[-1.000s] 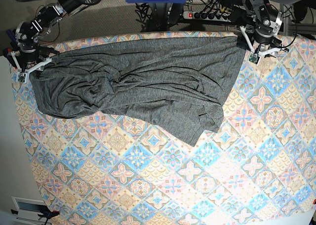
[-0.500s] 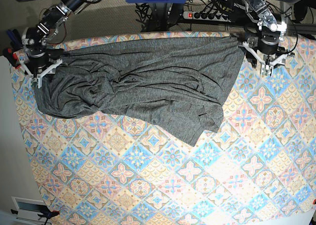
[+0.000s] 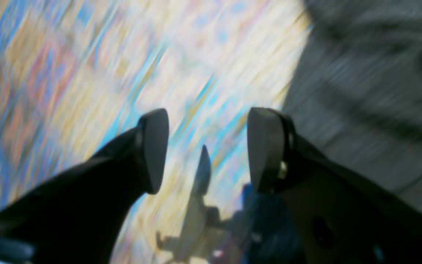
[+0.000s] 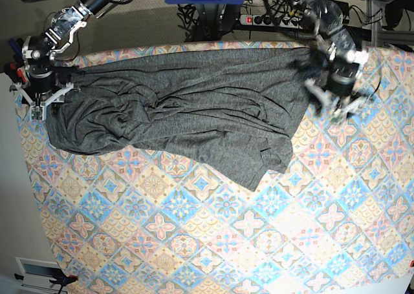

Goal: Layout the t-shirt on the table in an organized manner, then fold the t-shirt properly
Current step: 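Swing the held shirt edge with the left gripper across the shirt body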

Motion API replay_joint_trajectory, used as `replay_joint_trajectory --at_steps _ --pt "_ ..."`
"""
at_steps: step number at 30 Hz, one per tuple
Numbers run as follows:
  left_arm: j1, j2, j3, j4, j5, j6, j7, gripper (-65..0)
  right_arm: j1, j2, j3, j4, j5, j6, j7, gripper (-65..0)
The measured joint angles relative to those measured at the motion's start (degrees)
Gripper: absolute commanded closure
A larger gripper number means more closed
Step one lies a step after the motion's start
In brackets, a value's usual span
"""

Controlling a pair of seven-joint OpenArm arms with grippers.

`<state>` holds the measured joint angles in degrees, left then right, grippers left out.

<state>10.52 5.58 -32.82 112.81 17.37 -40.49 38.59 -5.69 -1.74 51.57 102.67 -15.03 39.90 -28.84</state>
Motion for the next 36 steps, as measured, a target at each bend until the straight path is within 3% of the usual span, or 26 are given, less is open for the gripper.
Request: replay_joint_trajectory --at_steps 4,8,13,16,21,28,36 --pt "-5.2 0.0 7.2 -0.1 0.0 0.0 -0.2 -33.7 1.5 0.1 -0.9 -0.2 -0.2 -0.1 -0.2 -23.8" --pt "-10.8 -0.3 14.4 -4.1 0.2 0.1 -0.5 -33.9 3.5 0.8 -7.1 -0.5 0.5 -0.2 1.4 -23.8" --pt "-20.2 -0.7 20.1 -20.1 0.1 0.4 -0.2 -33.9 2.7 1.9 -9.2 -5.9 0.0 0.4 0.0 -24.0" --pt "-27.0 -2.2 22.8 -31.6 0.2 -0.3 5.5 -33.9 3.2 4.3 -8.8 -7.4 -0.3 -0.2 -0.3 -24.1" --pt "-34.3 -2.9 23.0 -40.2 0.2 0.4 9.1 -34.0 9.2 5.7 -9.4 -8.1 0.5 0.5 0.5 -24.1" --pt "-33.9 -8.0 22.9 -40.8 0.2 0.1 10.3 -38.0 8.8 6.9 -8.9 -12.2 0.0 -0.1 0.0 -24.1" --pt "-34.7 -8.8 23.5 -46.0 -0.4 0.0 9.0 -41.8 9.1 6.8 -9.1 -18.8 0.0 0.0 0.2 -24.1"
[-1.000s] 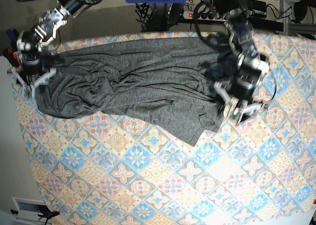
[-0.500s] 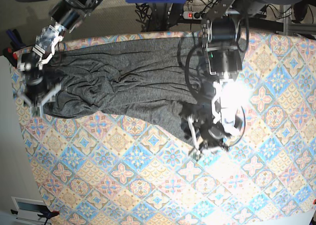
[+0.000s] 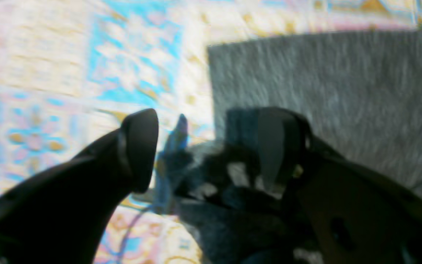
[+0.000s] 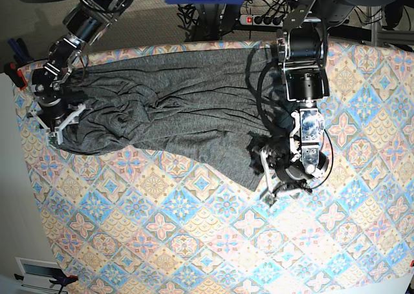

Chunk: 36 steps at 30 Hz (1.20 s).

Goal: Layout the t-shirt on the table in an organized manner, then fold the t-shirt properly
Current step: 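Swing the held shirt edge with the left gripper across the shirt body, then lay the shirt edge down with both grippers, spreading it flat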

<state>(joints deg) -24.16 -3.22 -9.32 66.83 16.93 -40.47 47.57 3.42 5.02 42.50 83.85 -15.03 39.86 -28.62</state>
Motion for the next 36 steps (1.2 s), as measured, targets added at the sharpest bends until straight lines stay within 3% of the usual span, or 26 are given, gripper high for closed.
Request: replay_joint_trajectory --at_steps 6,10,15,19,24,28,33,36 --pt "-2.6 -0.9 -0.3 -13.9 -1.0 0.8 -10.5 -41.8 4.6 -0.1 0.1 -0.2 0.0 0.0 -0.1 -24.2" --pt "-5.7 -0.7 -0.3 -20.5 -0.7 0.8 -13.9 -41.8 5.8 1.7 -0.3 -0.3 0.7 0.4 0.8 -24.2" --pt "-5.0 -0.7 2.8 -20.6 -2.0 1.5 -15.9 -40.6 5.3 3.8 0.2 -6.2 -0.2 -0.7 0.1 -24.2" --pt "-4.3 -0.6 8.3 -20.5 -2.9 1.3 -18.1 -30.8 5.2 4.5 -0.2 -10.1 0.3 0.5 0.1 -24.2" --pt "-3.9 -0.7 9.0 -20.5 -3.1 0.7 -19.9 -15.3 5.5 6.6 0.1 -12.4 0.3 -0.7 0.6 -24.2" --pt "-3.9 -1.9 9.0 -20.5 -3.0 0.6 -20.0 -5.3 5.6 5.9 0.0 -17.1 0.1 -0.4 6.7 -24.1" --pt "-4.3 -4.3 9.0 -23.1 -3.9 0.5 -21.6 -4.1 8.8 6.1 0.0 -22.7 0.1 -0.4 10.7 -24.1" --pt "-5.0 -5.6 8.9 -26.9 -5.4 -0.1 -26.4 -3.8 8.7 6.2 0.0 -24.4 1.0 -0.4 12.2 -23.8"
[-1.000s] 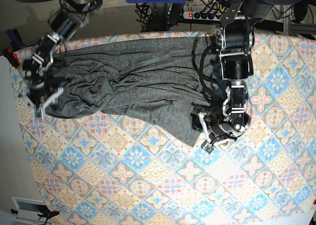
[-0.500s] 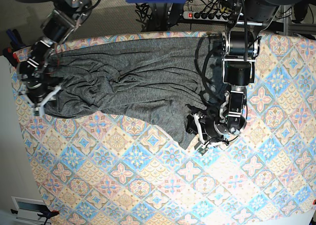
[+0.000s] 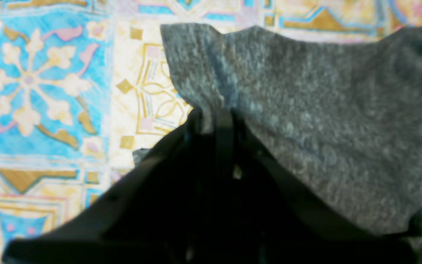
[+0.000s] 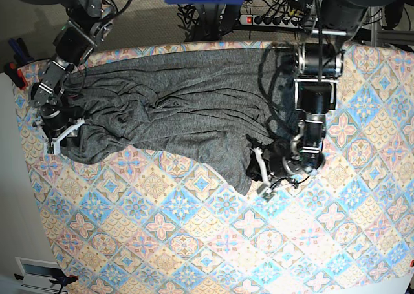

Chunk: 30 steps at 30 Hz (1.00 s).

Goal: Layout the t-shirt on the table in an organized manner, then fold the t-shirt properly
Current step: 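Lay the shirt edge down with both grippers, spreading it flat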

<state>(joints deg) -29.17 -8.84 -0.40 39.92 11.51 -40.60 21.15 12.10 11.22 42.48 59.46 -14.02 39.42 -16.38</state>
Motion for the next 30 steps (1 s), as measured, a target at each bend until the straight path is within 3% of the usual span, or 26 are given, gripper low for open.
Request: replay_joint_trajectory --at_steps 2,5,9,13,21,23,26,30 --pt "0.1 -0.7 -0.1 -2.1 -1.0 -0.2 -3.9 -3.7 0.0 1.0 0.0 -0.9 0.3 0.0 0.2 -23.7" --pt "0.0 -0.6 -4.8 -4.1 -1.2 -1.3 -4.3 -3.7 0.3 1.7 0.0 -2.5 0.5 0.5 1.0 -22.7" --pt "0.3 -1.4 -11.4 -5.2 -1.3 -3.1 -4.2 -3.7 2.7 1.8 0.1 -5.0 -0.9 -0.3 3.0 -10.9" --pt "0.3 -2.9 -13.4 -5.5 -1.3 -3.1 -3.8 -3.7 5.9 2.0 -0.1 -9.0 -2.2 0.5 3.6 0.0" --pt "0.5 -4.3 -13.4 -5.5 -1.8 -3.1 -3.8 -3.7 9.0 3.1 0.3 -11.2 -5.0 -0.4 3.3 -1.4" --pt "0.7 -4.3 -15.3 -5.5 -1.7 -3.1 -3.7 -3.7 8.7 3.1 0.3 -11.3 -5.0 -3.0 3.3 -1.4" --pt "0.9 -4.7 -20.0 -5.7 -1.3 -3.1 -3.2 -3.7 8.8 3.8 0.3 -11.6 -4.9 -10.4 4.0 -0.1" --pt "0.9 -5.7 -22.5 -5.8 -0.6 -3.1 -2.5 -3.7 8.8 4.5 0.4 -11.5 -4.9 -11.6 6.3 0.0"
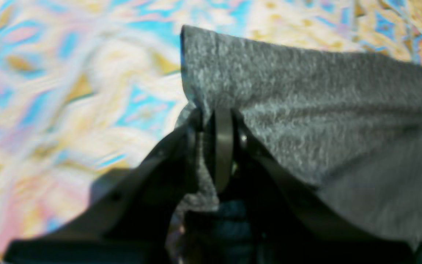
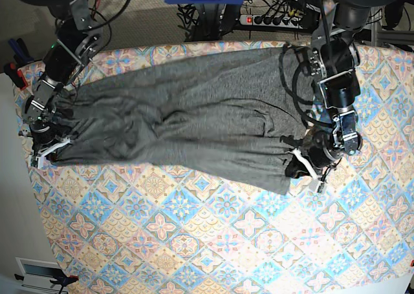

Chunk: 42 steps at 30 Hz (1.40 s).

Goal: Layout the t-shirt on the table in an organized manner, then fold the t-shirt properly
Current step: 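Lay the shirt edge down with both grippers, spreading it flat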

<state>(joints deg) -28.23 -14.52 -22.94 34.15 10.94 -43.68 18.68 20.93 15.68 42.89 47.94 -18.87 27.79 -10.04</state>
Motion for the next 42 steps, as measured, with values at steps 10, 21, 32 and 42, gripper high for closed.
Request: replay_joint_trajectory --at_steps 10,21,32,42 --pt "1.1 0.1 -0.3 0.3 -0.5 0.1 -1.3 -3.7 0.0 0.5 -0.1 0.0 0.0 0.2 0.0 0.0" --pt "1.4 0.4 -7.1 0.2 -0.3 0.0 -0.1 -4.1 0.0 0.2 -0.1 0.0 0.0 -2.0 0.0 -0.1" --pt "1.9 0.4 -7.0 0.5 -1.2 0.0 -0.2 -26.2 -0.2 0.3 -0.4 0.3 -0.2 -2.1 0.0 -24.2" --pt "2.4 0.6 -7.0 0.6 -2.2 0.0 -0.9 -34.0 -0.2 0.3 -0.4 1.0 -0.3 -2.1 -0.1 -28.1"
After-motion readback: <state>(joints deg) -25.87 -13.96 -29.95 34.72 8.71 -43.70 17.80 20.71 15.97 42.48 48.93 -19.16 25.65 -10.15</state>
